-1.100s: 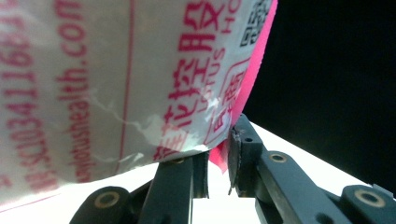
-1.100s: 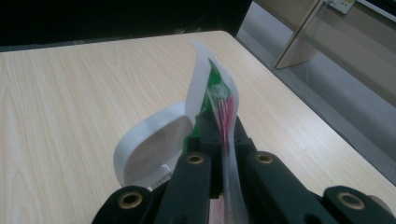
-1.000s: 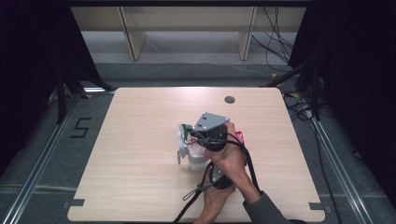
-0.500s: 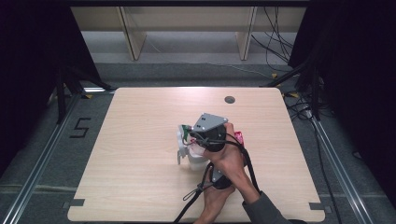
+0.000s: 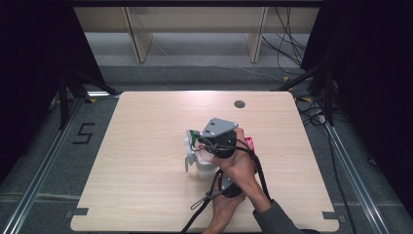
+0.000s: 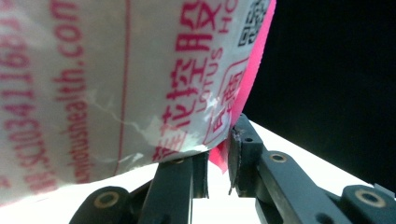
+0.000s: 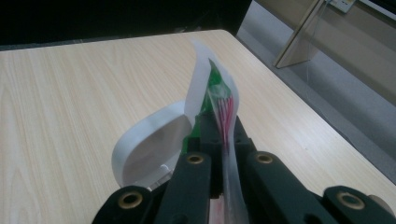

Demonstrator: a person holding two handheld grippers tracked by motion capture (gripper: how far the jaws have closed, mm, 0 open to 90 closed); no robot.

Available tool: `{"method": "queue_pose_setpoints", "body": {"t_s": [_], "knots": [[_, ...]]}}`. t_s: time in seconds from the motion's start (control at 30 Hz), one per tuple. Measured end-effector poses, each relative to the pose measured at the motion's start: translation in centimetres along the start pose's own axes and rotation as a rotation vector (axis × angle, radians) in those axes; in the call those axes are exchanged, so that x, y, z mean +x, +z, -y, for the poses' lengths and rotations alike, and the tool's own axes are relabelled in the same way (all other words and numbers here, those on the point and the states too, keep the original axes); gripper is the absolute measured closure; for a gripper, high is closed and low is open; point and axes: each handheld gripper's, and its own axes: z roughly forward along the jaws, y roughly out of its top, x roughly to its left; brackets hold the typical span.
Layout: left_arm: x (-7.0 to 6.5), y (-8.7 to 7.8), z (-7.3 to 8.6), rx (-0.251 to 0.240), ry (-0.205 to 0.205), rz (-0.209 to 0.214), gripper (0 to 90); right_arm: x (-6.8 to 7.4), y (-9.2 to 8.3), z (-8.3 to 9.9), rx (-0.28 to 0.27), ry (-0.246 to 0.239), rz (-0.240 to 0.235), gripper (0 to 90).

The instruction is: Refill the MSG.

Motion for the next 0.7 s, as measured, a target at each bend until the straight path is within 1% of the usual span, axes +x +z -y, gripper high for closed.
{"method": "queue_pose_setpoints", "body": {"t_s": [0.1, 0.2, 0.27, 0.33, 0.37, 0.4, 0.43, 0.5, 0.53, 0.57, 0.6, 0.63, 0.67, 0.7], "knots": [[0.02, -0.08, -0.03, 0.005, 0.004, 0.002, 79.1, 0.01, 0.04, -0.03, 0.000, -0.008, -0.003, 90.0], [0.04, 0.01, 0.03, 0.001, -0.003, -0.002, 79.2, -0.02, 0.13, 0.01, -0.002, -0.012, -0.002, 90.0], [0.04, 0.00, 0.02, 0.004, -0.001, 0.004, 79.1, -0.05, 0.08, 0.06, 0.002, 0.009, -0.004, 90.0], [0.06, 0.00, 0.02, 0.004, 0.000, 0.003, 79.1, -0.08, 0.01, 0.05, -0.004, 0.017, -0.004, 90.0], [0.07, 0.05, 0.05, 0.001, -0.004, 0.004, 79.1, -0.18, 0.01, 0.03, -0.007, 0.006, -0.007, 90.0], [-0.65, 0.72, 0.10, -0.096, -0.121, -0.017, 79.1, -0.17, -0.01, 0.06, -0.005, 0.013, -0.009, 90.0], [-0.73, 0.70, 0.10, -0.100, -0.131, -0.029, 79.1, -0.20, 0.00, 0.07, -0.005, 0.015, -0.008, 90.0], [-0.73, 0.62, 0.09, -0.100, -0.125, -0.043, 79.1, -0.33, -0.02, 0.06, -0.014, 0.002, -0.012, 90.0], [-0.71, 0.64, 0.11, -0.102, -0.128, -0.041, 79.1, -0.25, -0.13, 0.07, -0.011, 0.021, -0.009, 90.0], [-0.70, 0.69, 0.15, -0.102, -0.132, -0.039, 79.1, -0.29, -0.18, 0.08, -0.012, 0.023, -0.009, 90.0], [-0.70, 0.71, 0.19, -0.101, -0.132, -0.038, 79.1, -0.49, -0.16, 0.09, -0.017, 0.007, -0.018, 90.0], [-0.75, 0.76, 0.19, -0.102, -0.134, -0.017, 79.1, -0.52, -0.22, 0.14, -0.016, 0.021, -0.019, 90.0], [-0.81, 0.77, 0.18, -0.106, -0.140, -0.009, 79.1, -0.65, -0.25, 0.15, -0.025, 0.023, -0.022, 90.0], [-0.84, 0.79, 0.17, -0.109, -0.144, -0.006, 79.1, -0.61, -0.41, 0.18, -0.023, 0.041, -0.019, 90.0]]}}
